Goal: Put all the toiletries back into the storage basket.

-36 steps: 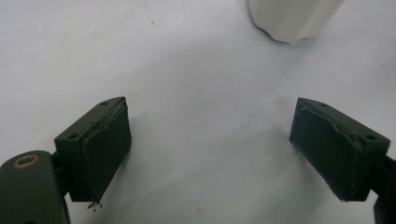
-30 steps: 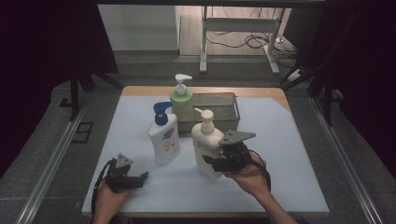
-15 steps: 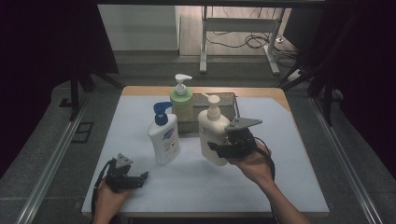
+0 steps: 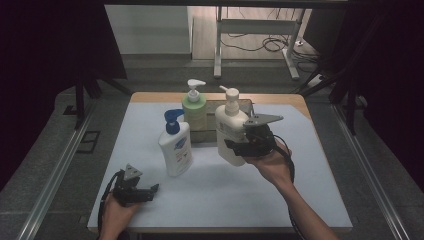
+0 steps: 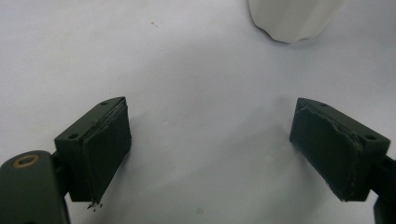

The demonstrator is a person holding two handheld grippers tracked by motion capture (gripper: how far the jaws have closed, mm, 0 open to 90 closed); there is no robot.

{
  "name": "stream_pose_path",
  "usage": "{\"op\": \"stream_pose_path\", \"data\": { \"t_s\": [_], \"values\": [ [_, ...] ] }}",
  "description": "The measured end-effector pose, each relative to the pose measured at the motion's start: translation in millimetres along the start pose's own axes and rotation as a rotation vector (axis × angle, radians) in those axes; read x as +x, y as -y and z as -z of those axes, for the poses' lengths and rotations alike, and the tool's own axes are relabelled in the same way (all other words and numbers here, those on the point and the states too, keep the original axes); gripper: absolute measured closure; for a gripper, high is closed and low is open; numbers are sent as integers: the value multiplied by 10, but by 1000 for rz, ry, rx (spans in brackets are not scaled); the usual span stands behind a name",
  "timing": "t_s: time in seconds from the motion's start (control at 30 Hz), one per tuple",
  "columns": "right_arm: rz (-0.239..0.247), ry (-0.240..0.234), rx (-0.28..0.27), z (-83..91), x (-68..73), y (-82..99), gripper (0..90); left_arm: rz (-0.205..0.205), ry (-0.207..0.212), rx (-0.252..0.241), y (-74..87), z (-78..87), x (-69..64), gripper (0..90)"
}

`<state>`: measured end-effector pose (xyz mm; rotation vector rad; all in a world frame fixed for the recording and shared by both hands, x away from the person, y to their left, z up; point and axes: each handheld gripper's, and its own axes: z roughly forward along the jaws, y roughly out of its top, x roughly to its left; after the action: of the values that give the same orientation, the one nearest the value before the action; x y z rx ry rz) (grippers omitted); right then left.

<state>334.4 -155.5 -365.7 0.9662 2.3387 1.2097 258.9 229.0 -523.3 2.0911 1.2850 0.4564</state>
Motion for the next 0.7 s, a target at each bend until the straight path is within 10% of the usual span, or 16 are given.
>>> {"op": "stream_pose_path", "data": {
  "t_s": [0.7],
  "values": [
    [-30, 45, -27, -188, -193, -264, 396, 0, 1, -1, 1, -1, 1, 122]
  ]
}}
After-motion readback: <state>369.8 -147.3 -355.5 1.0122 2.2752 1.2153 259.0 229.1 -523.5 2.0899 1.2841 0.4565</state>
